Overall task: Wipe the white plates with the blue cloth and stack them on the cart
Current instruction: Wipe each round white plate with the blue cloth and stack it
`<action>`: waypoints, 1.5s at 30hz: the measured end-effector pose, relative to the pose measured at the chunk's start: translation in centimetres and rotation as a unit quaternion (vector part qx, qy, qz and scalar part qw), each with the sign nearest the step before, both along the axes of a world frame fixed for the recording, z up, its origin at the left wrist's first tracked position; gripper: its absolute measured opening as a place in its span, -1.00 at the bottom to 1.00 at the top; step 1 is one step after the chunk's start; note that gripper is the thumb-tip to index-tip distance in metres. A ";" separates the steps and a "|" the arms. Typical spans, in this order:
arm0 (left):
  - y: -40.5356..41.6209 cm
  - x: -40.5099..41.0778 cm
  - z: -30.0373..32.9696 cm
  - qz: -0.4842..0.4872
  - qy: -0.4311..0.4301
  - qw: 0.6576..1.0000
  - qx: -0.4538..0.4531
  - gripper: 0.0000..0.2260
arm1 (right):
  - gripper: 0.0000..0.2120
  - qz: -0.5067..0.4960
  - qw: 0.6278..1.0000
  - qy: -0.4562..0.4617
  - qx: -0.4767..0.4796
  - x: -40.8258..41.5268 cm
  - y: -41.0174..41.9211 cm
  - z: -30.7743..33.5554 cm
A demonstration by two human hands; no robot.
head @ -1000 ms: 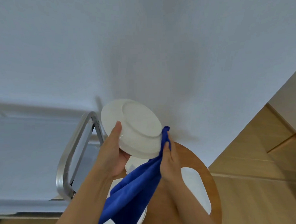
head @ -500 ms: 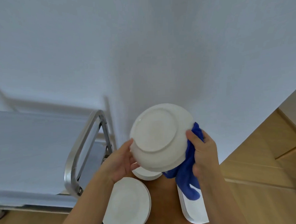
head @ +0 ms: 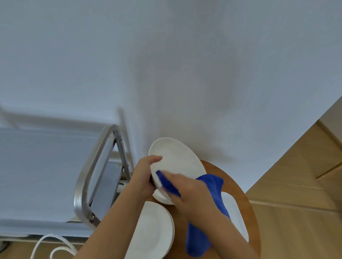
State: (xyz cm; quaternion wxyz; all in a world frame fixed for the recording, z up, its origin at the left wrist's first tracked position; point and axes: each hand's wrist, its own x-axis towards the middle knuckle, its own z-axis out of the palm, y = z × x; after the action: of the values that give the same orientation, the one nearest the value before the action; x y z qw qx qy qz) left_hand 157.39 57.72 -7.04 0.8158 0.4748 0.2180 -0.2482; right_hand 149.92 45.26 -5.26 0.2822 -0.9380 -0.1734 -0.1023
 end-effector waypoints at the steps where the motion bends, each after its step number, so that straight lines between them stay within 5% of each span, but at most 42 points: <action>1: 0.2 0.0 -0.4 0.012 -0.012 1.000 -0.005 -0.64 | -0.62 -0.029 0.998 0.005 0.048 0.4 -0.7 0.8; 8: 0.4 -1.2 -1.4 0.037 -0.026 0.999 -0.015 -0.67 | -0.91 -0.126 0.906 -0.227 0.334 3.8 -2.5 12.0; 10: 0.3 -1.5 -1.4 0.020 -0.021 0.999 -0.029 -0.60 | -0.79 -0.151 0.889 -0.222 0.372 5.2 -2.1 12.4; 13: 0.2 -1.9 -1.6 -0.008 -0.044 0.997 -0.065 -0.55 | -0.41 -0.254 0.926 -0.039 0.275 6.4 -1.7 8.1; 16: 0.2 -2.3 -1.5 -0.026 -0.084 0.991 -0.098 -0.62 | -0.32 -0.274 0.934 0.164 0.162 5.2 -0.5 1.9; 19: 0.1 -2.6 -1.3 -0.035 -0.105 0.988 -0.110 -0.65 | -0.35 -0.301 0.940 0.135 0.083 4.6 0.8 -1.5; 22: 0.0 -2.4 -1.3 -0.050 -0.122 0.986 -0.099 -0.64 | -0.44 -0.309 0.932 0.104 0.155 5.3 1.6 -1.1; 26: 0.0 -1.9 -1.3 -0.028 -0.140 0.986 -0.082 -0.68 | -0.57 -0.168 0.967 0.077 0.175 4.6 2.9 0.0; 29: 0.6 -1.7 -1.8 0.019 -0.152 0.982 -0.112 -0.72 | -0.67 -0.091 0.978 0.098 0.160 3.4 4.5 0.0; 35: 1.8 -1.7 -3.1 0.062 -0.140 0.982 -0.112 -0.68 | -0.78 -0.088 0.961 0.181 0.189 2.0 5.4 -1.0; 41: 3.2 -1.2 -3.4 0.022 -0.090 0.986 -0.136 -0.56 | -0.70 -0.011 0.953 0.304 0.013 2.0 2.6 -1.8; 45: 4.1 -1.4 -4.5 0.000 -0.103 0.988 -0.119 -0.58 | -0.76 -0.013 0.888 0.445 -0.116 3.2 0.2 -2.1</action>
State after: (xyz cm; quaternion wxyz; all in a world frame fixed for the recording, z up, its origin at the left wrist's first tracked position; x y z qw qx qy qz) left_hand 155.98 61.80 -11.56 0.8844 0.3975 0.1021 -0.2221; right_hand 153.11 45.46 -7.40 0.2172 -0.9135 -0.0278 0.3428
